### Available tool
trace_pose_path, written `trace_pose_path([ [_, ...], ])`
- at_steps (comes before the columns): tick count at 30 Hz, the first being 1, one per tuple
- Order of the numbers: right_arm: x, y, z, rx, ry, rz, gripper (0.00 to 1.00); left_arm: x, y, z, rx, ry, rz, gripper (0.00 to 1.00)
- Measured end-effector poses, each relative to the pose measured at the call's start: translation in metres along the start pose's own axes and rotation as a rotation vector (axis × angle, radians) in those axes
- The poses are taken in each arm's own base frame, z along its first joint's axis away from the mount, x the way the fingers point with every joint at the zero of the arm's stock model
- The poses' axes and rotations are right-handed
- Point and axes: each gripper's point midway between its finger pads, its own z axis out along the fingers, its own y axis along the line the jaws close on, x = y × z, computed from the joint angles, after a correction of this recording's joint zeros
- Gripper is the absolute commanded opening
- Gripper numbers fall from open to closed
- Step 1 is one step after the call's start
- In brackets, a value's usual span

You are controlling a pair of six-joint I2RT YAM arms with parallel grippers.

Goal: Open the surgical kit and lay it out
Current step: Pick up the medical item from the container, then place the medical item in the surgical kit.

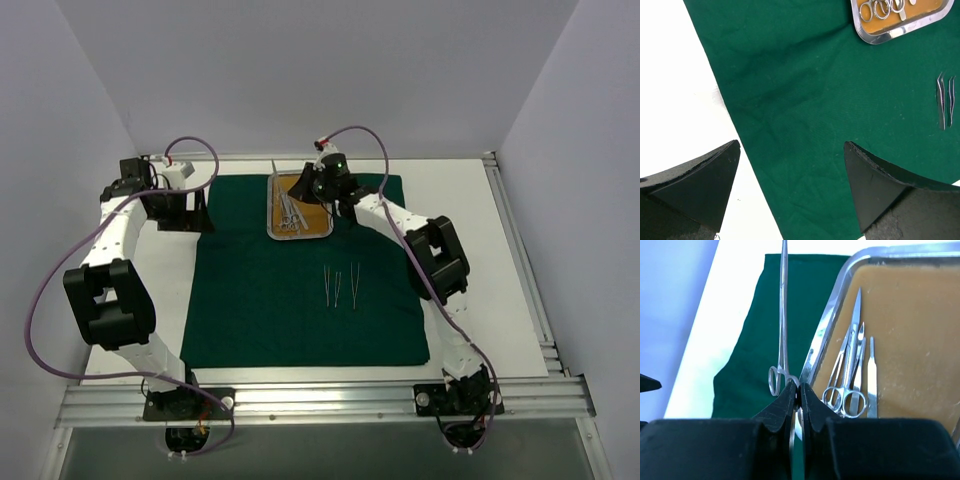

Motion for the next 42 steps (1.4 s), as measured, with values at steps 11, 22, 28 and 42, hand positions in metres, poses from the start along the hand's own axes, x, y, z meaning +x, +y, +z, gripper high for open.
trace_pose_path([
  [11,0.062,-0.013,-0.074,0.055,0.028,0.201,0.00,0.000,-0.004,0.000,0.022,-0.003,0.002,0.94],
  [22,0.125,0.075,-0.175,-0.049,-0.025,0.266,0.00,-0.011,-0.015,-0.017,0.032,-0.056,0.039,0.94],
  [28,0.197,0.045,-0.184,0.054,0.047,0.348,0.00,-0.014,-0.023,-0.022,0.056,-0.077,0.048,0.94],
  [42,0.234,0.025,-0.169,0.102,0.034,0.509,0.00,-0.014,-0.027,-0.024,0.072,-0.084,0.051,0.94],
])
